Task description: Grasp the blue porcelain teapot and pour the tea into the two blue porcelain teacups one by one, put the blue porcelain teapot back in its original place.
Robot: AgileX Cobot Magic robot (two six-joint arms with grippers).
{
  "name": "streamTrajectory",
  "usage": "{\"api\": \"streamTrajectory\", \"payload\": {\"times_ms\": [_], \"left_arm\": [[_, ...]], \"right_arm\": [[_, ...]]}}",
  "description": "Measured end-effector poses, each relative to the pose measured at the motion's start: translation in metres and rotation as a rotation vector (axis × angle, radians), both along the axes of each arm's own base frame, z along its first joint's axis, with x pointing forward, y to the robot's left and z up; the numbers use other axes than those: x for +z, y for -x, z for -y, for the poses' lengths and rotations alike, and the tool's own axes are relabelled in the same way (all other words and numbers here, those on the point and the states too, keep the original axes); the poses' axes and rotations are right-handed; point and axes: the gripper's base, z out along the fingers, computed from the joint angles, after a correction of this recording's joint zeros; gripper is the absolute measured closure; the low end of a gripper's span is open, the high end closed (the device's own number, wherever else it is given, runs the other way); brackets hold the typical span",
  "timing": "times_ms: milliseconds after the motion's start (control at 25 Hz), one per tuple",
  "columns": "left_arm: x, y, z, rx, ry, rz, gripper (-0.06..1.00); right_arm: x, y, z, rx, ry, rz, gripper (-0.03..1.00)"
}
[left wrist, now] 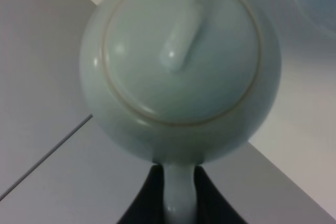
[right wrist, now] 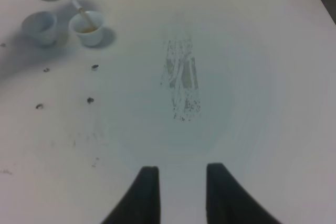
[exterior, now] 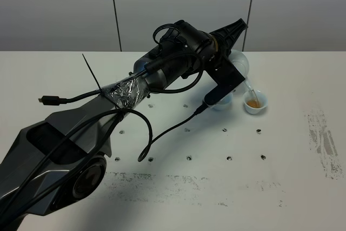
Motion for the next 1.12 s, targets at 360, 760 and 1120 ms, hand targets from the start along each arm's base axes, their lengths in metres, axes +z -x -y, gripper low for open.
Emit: {"api": "streamTrajectory", "payload": {"times_ms": [360,760,1120], "left_arm": [[0.001,0.001,0.003,-0.013,-0.039,0.038,0.84],[0.003,0.003,0.007,-0.032,-0.049,0.074,0.84],[0.005,0.008,0.015,-0.055,-0.070,0.106,0.84]], "right_arm": [[0.000,0.000,0.000,0.000,0.000,0.000,0.73],[0.000,0.000,0.000,0.000,0.000,0.000,0.73],[0.000,0.000,0.000,0.000,0.000,0.000,0.73]]}}
